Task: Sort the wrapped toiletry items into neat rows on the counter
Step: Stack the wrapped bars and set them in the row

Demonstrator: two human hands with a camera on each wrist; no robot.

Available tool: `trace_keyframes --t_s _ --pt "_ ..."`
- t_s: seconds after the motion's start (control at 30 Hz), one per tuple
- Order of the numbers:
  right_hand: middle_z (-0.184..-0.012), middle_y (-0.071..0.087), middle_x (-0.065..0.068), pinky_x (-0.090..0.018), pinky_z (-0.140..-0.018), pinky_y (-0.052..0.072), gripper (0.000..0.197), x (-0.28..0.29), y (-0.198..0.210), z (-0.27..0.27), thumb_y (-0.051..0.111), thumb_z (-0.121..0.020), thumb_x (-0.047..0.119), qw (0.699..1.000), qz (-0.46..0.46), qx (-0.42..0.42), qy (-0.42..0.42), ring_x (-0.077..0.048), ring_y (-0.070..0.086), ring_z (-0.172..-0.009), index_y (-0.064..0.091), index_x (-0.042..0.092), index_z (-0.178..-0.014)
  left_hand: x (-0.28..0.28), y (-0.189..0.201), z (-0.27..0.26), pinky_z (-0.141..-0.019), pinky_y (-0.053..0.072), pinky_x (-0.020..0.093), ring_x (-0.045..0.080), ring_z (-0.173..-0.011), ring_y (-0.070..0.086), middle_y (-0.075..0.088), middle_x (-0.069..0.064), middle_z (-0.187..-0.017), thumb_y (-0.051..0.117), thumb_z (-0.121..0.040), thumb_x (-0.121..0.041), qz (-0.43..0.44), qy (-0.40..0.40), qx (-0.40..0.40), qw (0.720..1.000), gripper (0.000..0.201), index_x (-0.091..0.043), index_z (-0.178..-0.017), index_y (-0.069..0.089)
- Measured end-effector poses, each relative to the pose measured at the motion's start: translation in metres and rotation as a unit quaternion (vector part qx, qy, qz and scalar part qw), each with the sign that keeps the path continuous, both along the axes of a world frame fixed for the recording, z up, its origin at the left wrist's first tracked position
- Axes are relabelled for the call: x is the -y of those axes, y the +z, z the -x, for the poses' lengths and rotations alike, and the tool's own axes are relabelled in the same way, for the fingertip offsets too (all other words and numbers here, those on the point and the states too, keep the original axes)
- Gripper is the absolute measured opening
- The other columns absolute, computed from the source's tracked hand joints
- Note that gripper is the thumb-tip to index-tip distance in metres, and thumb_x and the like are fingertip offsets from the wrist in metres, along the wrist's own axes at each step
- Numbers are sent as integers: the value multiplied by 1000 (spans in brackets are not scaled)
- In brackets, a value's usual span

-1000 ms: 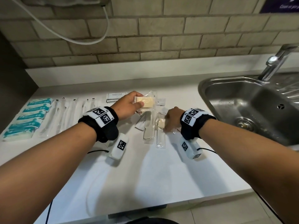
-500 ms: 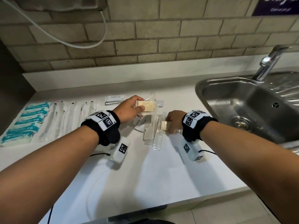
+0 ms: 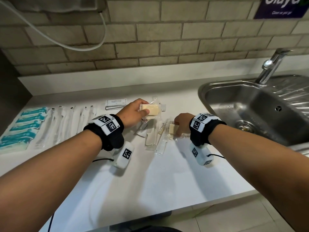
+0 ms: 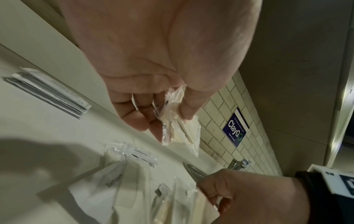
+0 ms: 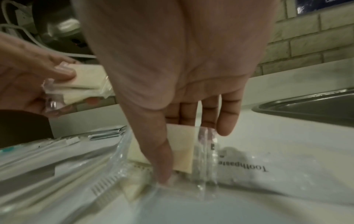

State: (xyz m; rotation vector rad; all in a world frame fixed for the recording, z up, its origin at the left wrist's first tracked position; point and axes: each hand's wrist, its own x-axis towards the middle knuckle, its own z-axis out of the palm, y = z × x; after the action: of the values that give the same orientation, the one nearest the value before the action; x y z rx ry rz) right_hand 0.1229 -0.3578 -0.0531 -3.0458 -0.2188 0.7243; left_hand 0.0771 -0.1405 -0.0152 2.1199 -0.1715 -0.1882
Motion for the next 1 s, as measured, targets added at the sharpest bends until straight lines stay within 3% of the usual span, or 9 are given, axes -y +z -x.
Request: trace_keyframes --t_s 0.07,0.13,0.3,0.43,0.53,0.7,0.9,1.0 --pt "-87 64 3 -29 -69 51 26 -2 26 14 81 -66 28 1000 -25 5 1 -22 62 -80 63 22 -84 -2 -1 0 -64 48 24 19 -80 65 65 4 -103 53 -98 -18 -5 6 2 1000 22 -16 -121 51" --pt "-94 61 -2 -28 -70 44 29 -1 43 18 75 -75 17 999 -43 15 -2 -22 56 -85 65 12 -102 -3 -1 1 -68 50 27 19 -79 65 64 3 -101 53 -98 -18 -10 10 -2 1000 22 -16 -120 51" --pt "-114 65 -8 -29 -74 45 39 -1 63 8 73 -77 11 994 -83 66 -28 -24 56 -91 64 10 -115 -5 -3 1 -75 51 30 21 -81 66 64 6 -106 53 -98 -18 -18 16 -4 1000 22 -16 -120 52" --pt "-124 63 -8 -29 -86 49 50 -4 63 -4 72 -81 9 987 -108 97 -64 -28 61 -112 58 12 -129 -6 -1 0 -73 49 29 17 -80 65 64 4 -106 53 -98 -21 -45 16 8 999 23 -18 -121 51" --pt "-118 66 -11 -32 -91 52 37 -7 60 -12 65 -86 7 981 -117 121 -93 -30 63 -109 63 5 -122 -8 -1 1 -80 50 33 17 -81 65 64 3 -107 53 -98 -22 -48 17 5 999 22 -20 -120 51" --pt "-122 64 -14 -30 -84 47 35 -16 68 -12 61 -88 5 971 -170 146 -88 -31 60 -112 62 4 -123 -16 -1 1 -86 51 38 22 -87 66 64 7 -110 54 -98 -22 -51 28 2 998 22 -19 -119 52" --pt "-117 62 -17 -25 -72 37 30 -40 82 2 58 -87 6 937 -282 203 -42 -32 58 -106 56 3 -117 -29 -5 0 -76 51 34 24 -79 67 68 11 -102 52 -97 -21 -52 67 -33 996 26 -13 -122 49" --pt "-113 62 -17 -28 -68 42 31 -63 88 11 57 -86 5 924 -333 187 5 -33 59 -99 50 5 -116 -36 -8 3 -65 47 33 24 -74 65 69 16 -100 50 -98 -20 -42 83 -70 993 26 -12 -123 48"
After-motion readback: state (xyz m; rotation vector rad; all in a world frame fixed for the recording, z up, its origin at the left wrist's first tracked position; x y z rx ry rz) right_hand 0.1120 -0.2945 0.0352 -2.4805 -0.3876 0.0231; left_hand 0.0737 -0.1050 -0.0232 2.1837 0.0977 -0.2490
